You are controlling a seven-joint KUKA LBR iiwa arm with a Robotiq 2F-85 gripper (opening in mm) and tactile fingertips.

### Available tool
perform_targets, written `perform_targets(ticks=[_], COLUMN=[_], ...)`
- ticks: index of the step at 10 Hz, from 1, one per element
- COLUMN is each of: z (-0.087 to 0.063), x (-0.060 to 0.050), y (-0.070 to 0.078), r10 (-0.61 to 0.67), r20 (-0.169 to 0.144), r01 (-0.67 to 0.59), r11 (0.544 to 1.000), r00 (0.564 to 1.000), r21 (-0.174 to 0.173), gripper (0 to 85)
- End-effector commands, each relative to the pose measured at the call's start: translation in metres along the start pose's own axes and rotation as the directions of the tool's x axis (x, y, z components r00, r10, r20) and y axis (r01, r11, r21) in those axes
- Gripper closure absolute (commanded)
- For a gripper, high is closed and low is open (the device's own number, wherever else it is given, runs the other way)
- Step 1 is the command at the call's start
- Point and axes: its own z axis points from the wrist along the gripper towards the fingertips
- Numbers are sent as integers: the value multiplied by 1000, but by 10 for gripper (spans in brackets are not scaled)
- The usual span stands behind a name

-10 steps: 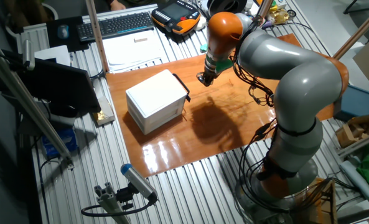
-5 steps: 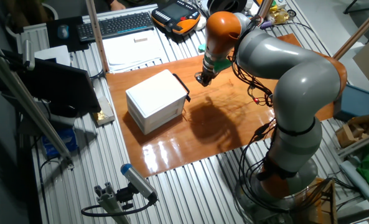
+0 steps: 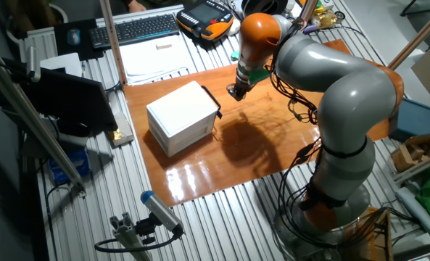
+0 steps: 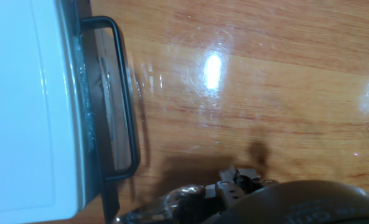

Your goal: Grasp the handle and open the drawer

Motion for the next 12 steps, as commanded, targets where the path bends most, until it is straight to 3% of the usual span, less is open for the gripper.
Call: perform_targets(ticks=[1,4,6,8,10,12], z=[0,0,0,0,0,0], x=[0,0,0,0,0,0], y=[0,0,0,0,0,0], r10=[1,7,29,39,22,22], r20=[-2,-4,25,37,20,24], r01=[-1,-7,-29,-39,-22,-22], r11=[1000,1000,999,999,1000,1000], r00=[1000,1000,999,999,1000,999], r21=[1,8,-27,16,5,9], gripper=[843,843,843,843,843,843])
